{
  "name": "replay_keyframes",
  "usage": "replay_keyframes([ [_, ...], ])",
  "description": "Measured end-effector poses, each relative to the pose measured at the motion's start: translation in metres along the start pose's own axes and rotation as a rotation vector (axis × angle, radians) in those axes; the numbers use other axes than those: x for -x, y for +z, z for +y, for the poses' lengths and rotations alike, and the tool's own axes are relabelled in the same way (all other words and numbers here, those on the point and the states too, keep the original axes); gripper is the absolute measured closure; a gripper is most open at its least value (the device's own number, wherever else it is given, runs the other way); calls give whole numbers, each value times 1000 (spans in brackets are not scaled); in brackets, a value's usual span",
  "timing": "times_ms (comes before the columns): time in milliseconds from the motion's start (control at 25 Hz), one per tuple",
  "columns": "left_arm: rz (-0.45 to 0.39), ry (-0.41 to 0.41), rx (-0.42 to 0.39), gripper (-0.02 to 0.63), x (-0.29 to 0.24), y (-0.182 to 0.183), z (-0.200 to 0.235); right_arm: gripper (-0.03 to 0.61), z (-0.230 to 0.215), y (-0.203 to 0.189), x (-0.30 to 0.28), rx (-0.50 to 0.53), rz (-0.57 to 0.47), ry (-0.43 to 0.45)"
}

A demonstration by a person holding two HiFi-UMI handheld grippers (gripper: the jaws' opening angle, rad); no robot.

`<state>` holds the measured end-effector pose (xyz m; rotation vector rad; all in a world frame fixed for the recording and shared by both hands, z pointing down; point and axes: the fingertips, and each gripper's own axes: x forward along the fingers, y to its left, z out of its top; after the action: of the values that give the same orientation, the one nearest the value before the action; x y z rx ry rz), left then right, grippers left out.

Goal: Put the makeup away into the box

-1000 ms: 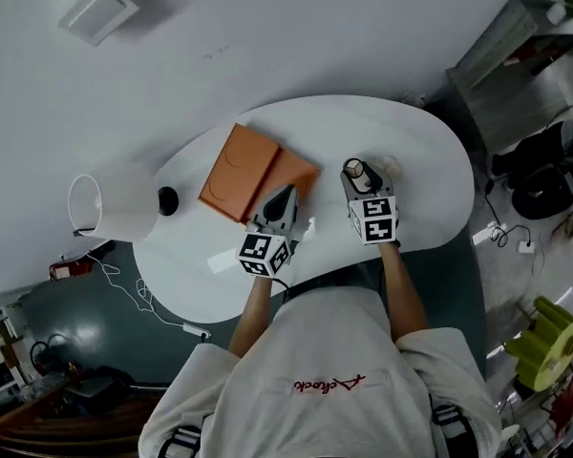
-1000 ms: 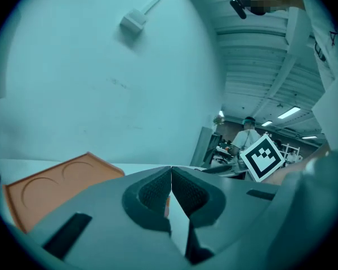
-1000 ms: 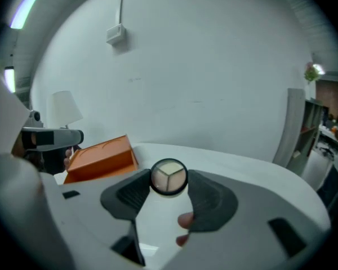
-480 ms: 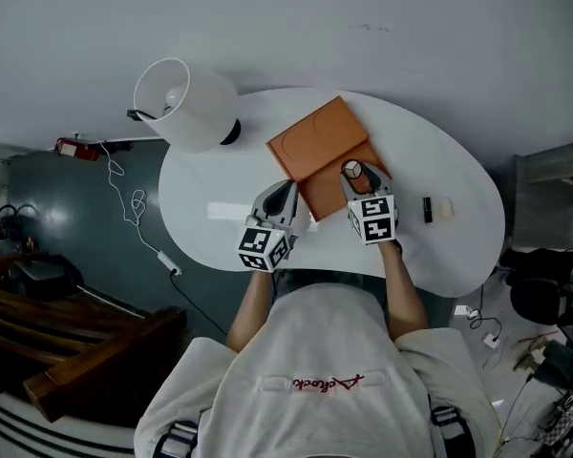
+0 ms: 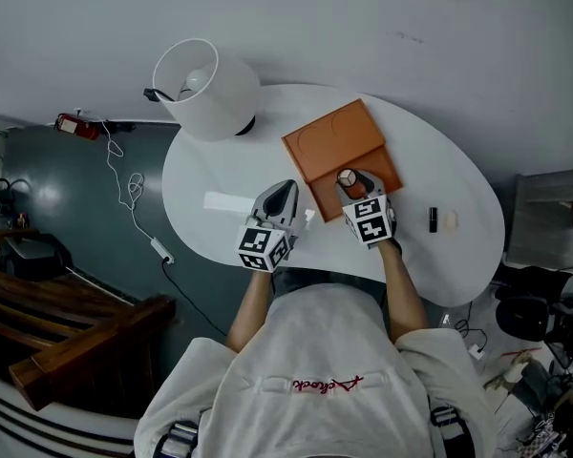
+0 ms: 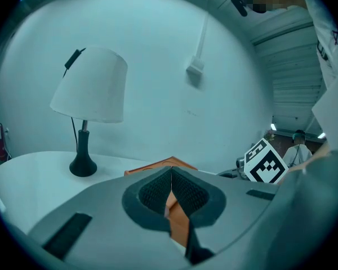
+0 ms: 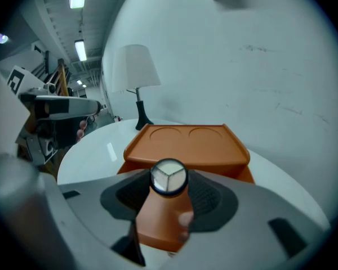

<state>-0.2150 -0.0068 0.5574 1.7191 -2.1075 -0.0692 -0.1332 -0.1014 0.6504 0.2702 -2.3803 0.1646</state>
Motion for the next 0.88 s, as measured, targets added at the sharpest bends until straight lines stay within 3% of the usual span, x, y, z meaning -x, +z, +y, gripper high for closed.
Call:
replay_keyframes([
  [280,18,-22,31,603,-14,-15,6,354,17,-16,-19,197,126,47],
  [640,50,-16,62,603,-23,-32,21,353,34,-52,-49,376,348,108],
  [880,56,-13,74,603,-29,-33,30,353,33,-56,-56,372,386,120],
])
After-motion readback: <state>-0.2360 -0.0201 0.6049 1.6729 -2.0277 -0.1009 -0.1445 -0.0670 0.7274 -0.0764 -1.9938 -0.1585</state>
